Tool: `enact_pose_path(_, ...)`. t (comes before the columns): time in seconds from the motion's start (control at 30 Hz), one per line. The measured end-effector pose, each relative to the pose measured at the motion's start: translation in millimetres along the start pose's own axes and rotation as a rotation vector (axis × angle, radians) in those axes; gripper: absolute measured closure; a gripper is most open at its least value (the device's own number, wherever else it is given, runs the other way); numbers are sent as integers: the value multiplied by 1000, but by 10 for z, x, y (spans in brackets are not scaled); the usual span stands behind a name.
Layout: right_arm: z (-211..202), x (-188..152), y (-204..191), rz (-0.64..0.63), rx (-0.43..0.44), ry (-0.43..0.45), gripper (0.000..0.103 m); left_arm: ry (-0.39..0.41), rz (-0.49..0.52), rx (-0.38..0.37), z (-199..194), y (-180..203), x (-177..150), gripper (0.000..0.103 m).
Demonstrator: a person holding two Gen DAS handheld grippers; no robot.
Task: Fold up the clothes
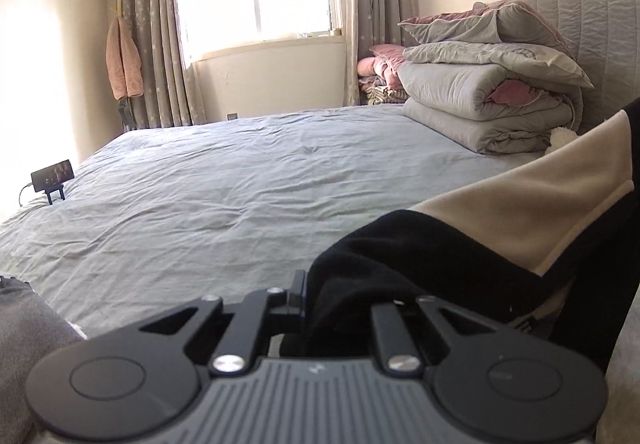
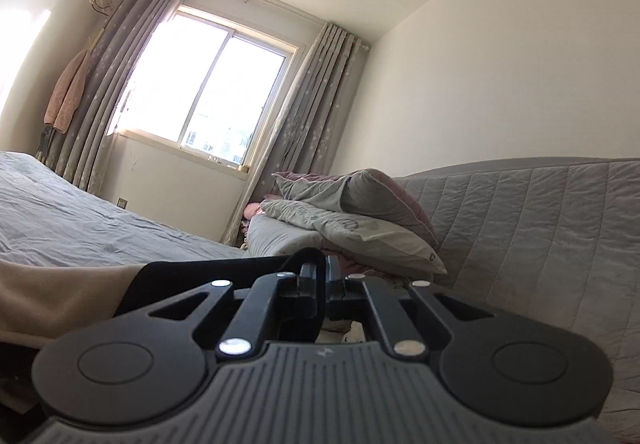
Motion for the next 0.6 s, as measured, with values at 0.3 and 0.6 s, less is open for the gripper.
enact_pose_path(0.3,-164,339,313,22,-155,243,101,302,-53,68,-632,-231,587,94)
enact_pose_path(0.6,-625,1107,637,-14,-262,624,100,551,-53,114,-1657,-481,1223,94)
Point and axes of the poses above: each gripper's, at about its wrist camera, not at the fingertips, and z roughly the way its jaws point, y to its right, x to its top, the point moved 10 cm from there along z, roughly the way its jaws point, and after that the axes turned 10 degrees about z, right-handed, at the moved point
